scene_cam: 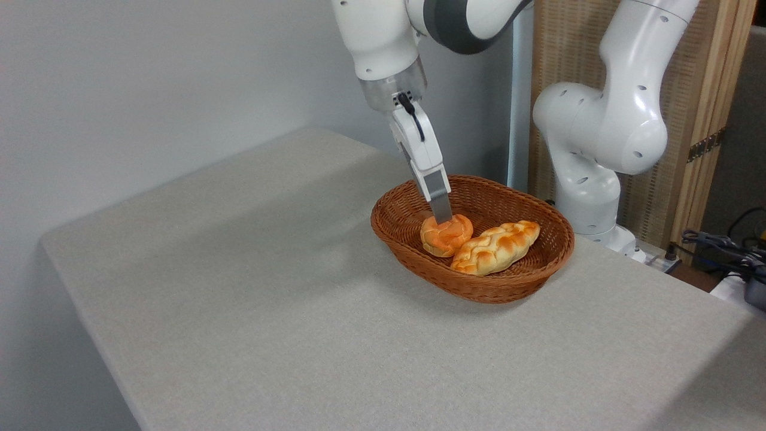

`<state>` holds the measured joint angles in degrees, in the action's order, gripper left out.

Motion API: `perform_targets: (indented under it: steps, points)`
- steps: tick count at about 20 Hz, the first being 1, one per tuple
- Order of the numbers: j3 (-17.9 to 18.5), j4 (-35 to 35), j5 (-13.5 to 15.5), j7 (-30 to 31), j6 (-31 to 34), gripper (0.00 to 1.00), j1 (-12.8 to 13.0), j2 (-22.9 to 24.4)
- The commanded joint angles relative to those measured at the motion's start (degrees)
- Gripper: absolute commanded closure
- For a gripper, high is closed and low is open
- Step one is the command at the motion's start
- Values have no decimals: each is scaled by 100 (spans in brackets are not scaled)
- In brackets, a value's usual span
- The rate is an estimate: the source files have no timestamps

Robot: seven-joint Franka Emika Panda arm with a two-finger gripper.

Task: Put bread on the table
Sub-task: 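Close the gripper on the round orange bun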

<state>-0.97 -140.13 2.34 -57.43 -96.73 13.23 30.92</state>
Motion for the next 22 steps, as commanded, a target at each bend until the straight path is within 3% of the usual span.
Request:
perform_targets:
  steps: [1, 15, 17, 20, 22]
  points:
    - [79, -365, -119, -154, -320, 0, 66, 28]
    - [70, -726, -207, -110, -663, 0, 83, 1]
    - [62, -735, -216, -84, -663, 16, 83, 1]
    - [53, -735, -216, -84, -663, 63, 83, -7]
    - [53, -735, -216, -84, -663, 74, 83, -7]
